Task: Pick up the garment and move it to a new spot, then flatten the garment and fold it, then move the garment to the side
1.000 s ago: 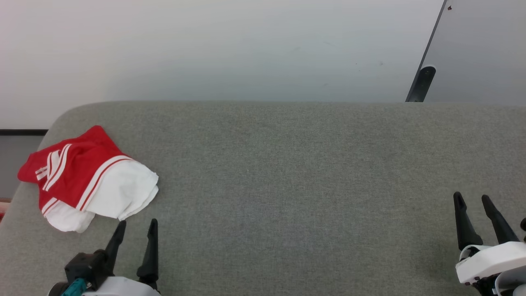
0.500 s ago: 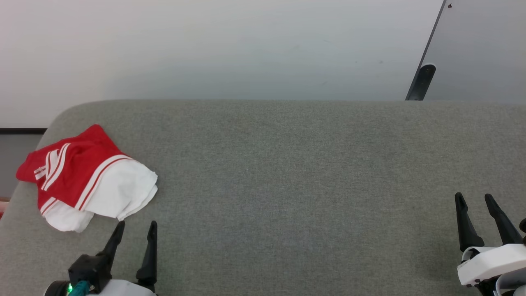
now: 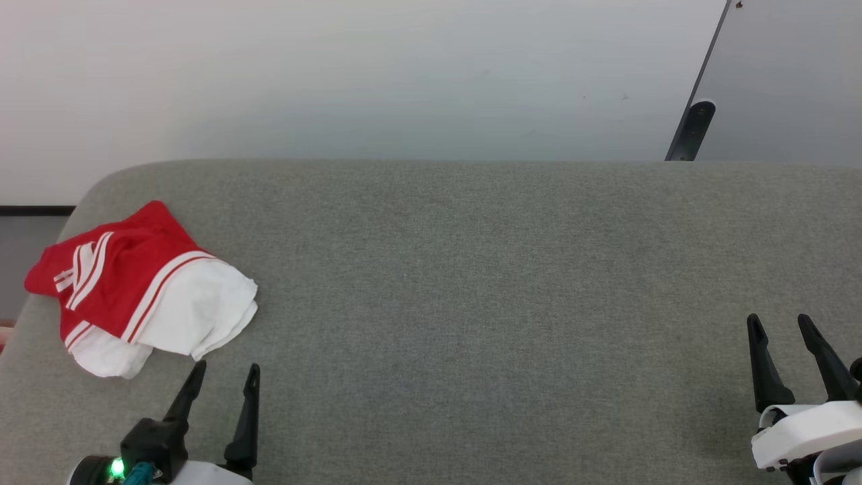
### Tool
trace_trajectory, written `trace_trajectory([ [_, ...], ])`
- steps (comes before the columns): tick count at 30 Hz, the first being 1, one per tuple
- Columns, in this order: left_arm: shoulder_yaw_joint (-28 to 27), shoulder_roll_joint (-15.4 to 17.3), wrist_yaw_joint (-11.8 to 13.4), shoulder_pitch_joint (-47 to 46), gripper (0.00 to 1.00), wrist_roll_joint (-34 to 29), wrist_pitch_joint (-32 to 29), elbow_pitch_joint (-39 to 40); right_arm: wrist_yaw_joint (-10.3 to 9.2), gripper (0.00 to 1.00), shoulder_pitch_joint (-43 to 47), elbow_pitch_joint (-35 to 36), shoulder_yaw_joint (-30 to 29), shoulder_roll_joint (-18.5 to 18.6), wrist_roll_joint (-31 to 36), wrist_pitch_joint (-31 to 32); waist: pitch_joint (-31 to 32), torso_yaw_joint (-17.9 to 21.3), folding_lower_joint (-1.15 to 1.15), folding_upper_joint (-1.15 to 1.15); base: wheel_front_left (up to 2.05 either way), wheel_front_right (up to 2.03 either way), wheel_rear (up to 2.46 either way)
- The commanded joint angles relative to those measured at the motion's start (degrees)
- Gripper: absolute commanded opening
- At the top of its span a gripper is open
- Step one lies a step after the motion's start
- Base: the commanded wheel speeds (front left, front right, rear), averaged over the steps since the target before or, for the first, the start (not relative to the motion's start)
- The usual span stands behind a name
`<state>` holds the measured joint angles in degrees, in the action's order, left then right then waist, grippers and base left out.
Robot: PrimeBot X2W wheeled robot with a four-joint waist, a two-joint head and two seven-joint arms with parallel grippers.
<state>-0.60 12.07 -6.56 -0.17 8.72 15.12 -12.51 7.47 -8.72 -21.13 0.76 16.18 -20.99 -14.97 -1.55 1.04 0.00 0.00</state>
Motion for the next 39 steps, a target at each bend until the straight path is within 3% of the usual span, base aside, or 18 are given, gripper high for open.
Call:
trace_trajectory([
  [1,-0.1,0.1,-0.3,-0.2,1.0,-0.1,0.0,-0.2,0.04,1.0,0.5,0.2,-0.1,-0.1,0.1,-0.3,0.0,-0.1,0.0,0.0,0.0,0.0,0.0],
  [9,-0.6,-0.4,-0.4,-0.8,1.0,1.1,0.0,-0.6,0.04,1.0,0.5,0.2,-0.1,-0.1,-0.4,-0.3,-0.2,-0.9,0.0,0.0,0.0,0.0,0.0],
  [14,-1.1,-0.8,-0.4,-1.4,1.0,1.5,0.0,-0.7,0.04,1.0,-0.1,0.1,0.7,0.3,-0.8,-0.3,-0.3,-3.6,0.0,0.0,0.0,0.0,0.0],
  [28,-3.5,-3.1,0.6,1.3,1.0,1.6,0.0,0.0,0.04,1.0,-1.1,-1.2,5.2,1.9,-1.6,-0.2,0.5,-18.3,0.0,0.0,0.0,0.0,0.0],
  [36,-4.9,-4.0,0.9,3.7,1.0,1.7,0.0,0.9,0.04,1.0,-1.8,-2.2,8.2,2.5,-2.5,-0.2,1.1,-29.4,0.0,0.0,0.0,0.0,0.0],
  [39,-6.7,-4.6,1.6,5.0,1.0,2.3,0.0,2.1,0.04,1.0,-4.4,-2.4,11.9,2.5,-2.5,0.0,-0.1,-30.9,0.0,0.0,0.0,0.0,0.0],
])
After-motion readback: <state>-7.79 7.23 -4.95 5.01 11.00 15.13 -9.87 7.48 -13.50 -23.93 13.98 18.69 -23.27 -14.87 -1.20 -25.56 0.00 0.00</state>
